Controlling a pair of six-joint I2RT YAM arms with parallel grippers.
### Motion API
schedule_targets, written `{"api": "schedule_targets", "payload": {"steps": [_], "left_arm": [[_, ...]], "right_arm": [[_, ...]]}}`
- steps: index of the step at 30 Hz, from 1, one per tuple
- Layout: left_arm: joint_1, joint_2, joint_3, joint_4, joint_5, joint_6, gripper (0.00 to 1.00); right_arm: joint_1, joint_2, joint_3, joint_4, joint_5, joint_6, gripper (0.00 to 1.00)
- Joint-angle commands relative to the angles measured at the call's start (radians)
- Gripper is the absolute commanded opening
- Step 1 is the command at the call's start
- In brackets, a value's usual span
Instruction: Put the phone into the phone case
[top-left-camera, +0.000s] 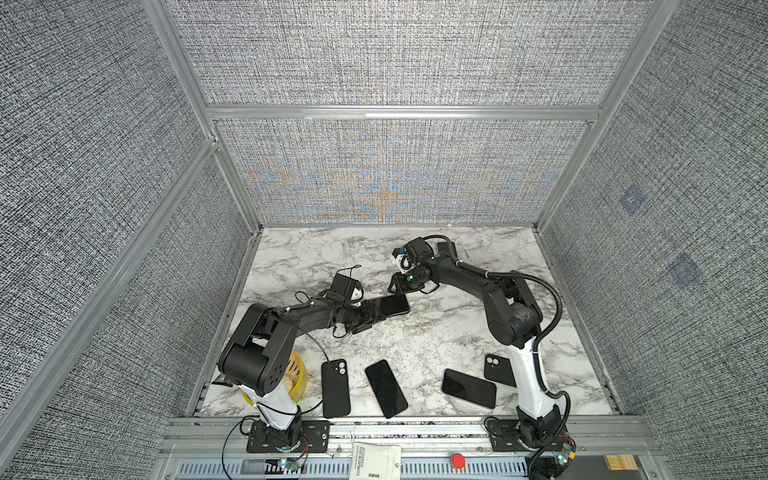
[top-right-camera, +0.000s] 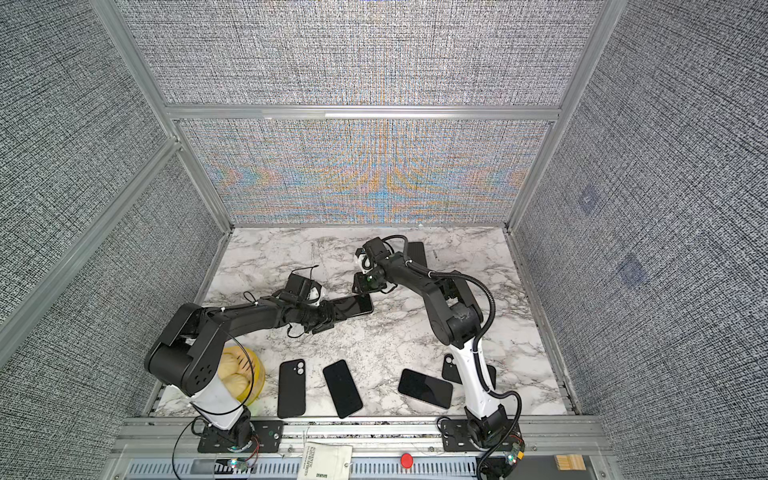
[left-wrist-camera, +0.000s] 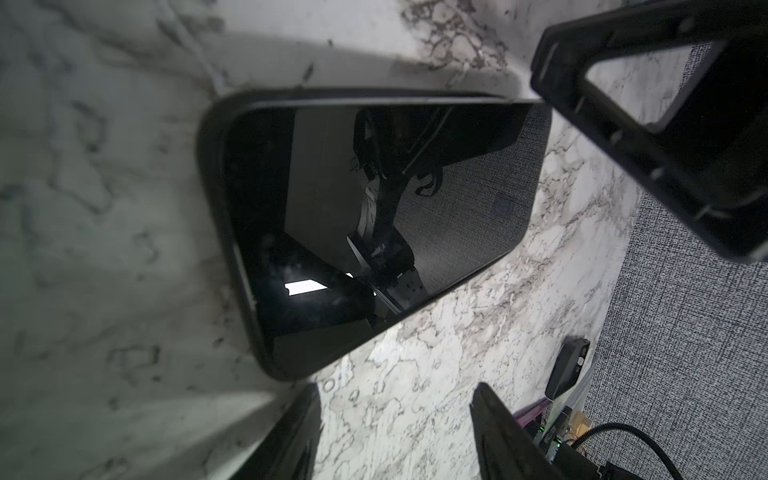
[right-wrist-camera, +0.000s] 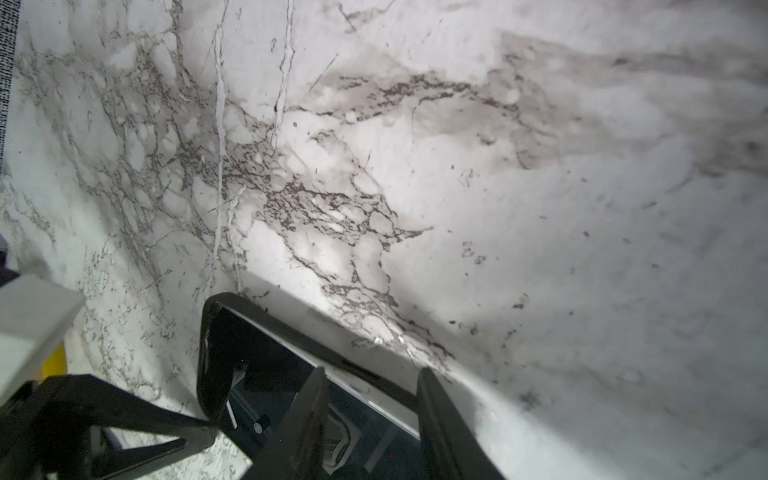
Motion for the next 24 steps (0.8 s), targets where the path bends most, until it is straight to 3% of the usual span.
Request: {"api": "schedule_targets", "payload": {"steps": [1,14,24], "left_arm": [[-0.001,0.023,0.019,0.027,-0.002,0.008,0.58],[0.000,0.098,0.064,0.037,-0.015,0.037,0.58],[0.000,0.223,0.208,0.054,0.039,0.038,0.58]], "right_arm": [[0.000,-0.008,-0.016,-0.013,-0.055,-0.010,0.39],[0.004,-0.118,-0.205,-0.040,-0.064,0.004,0.37],[0.014,-0.245,-0.408,0.039,-0.080,0.085,0.37]]}}
